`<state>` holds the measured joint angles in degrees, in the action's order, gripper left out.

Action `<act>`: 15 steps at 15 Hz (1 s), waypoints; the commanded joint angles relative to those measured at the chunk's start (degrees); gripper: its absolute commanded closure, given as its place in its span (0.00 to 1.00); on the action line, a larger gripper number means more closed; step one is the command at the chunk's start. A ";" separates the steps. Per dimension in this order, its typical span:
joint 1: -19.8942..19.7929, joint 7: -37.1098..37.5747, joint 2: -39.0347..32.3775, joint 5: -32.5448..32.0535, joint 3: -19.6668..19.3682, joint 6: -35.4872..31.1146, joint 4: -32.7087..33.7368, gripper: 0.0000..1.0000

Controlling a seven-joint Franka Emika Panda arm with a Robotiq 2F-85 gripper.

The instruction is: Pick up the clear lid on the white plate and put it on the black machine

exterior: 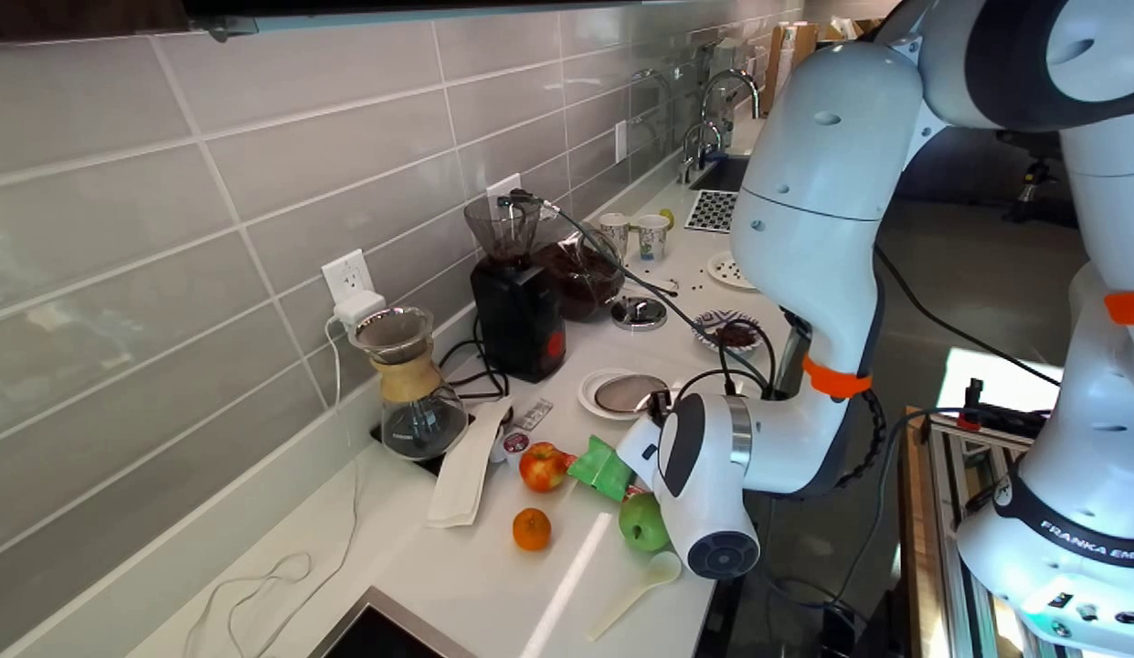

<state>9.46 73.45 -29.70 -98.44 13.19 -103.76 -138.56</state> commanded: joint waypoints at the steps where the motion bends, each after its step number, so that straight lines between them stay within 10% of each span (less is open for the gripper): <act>1: 1.66 2.36 -1.93 0.80 0.44 4.16 0.58 0.98; 15: 0.27 2.77 -2.47 -0.07 1.55 1.29 0.52 0.97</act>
<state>11.15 76.45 -31.34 -98.50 14.16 -99.05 -138.55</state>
